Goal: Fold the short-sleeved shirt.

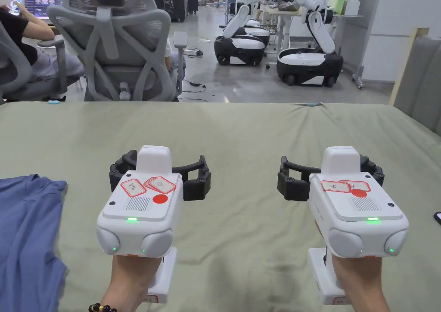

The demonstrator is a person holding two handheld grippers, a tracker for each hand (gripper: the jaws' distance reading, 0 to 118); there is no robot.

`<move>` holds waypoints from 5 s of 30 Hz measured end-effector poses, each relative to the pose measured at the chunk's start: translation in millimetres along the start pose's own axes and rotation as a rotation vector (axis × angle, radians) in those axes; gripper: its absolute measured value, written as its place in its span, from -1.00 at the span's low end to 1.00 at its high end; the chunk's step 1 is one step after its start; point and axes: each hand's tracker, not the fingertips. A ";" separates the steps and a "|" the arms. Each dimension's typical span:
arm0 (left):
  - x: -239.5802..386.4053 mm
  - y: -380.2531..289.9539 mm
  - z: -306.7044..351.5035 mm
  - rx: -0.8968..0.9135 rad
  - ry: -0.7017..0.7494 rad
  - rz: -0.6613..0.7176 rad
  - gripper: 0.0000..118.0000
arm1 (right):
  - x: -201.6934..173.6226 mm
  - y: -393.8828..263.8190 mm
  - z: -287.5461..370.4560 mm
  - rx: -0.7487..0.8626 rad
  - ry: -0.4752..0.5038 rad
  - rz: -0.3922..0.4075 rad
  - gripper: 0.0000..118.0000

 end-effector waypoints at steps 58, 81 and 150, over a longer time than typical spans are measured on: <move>-243.3 -14.8 144.3 -0.036 0.577 0.010 -1.00 | -305.5 21.6 2.6 0.050 0.594 0.059 -1.00; -366.8 -85.1 -89.0 -0.771 0.185 0.150 0.82 | -313.9 -12.9 -28.0 -0.045 0.617 0.066 -1.00; 89.5 -0.4 -136.8 -0.367 -0.519 0.066 0.94 | 50.9 -26.7 32.3 -0.129 -0.094 0.033 -1.00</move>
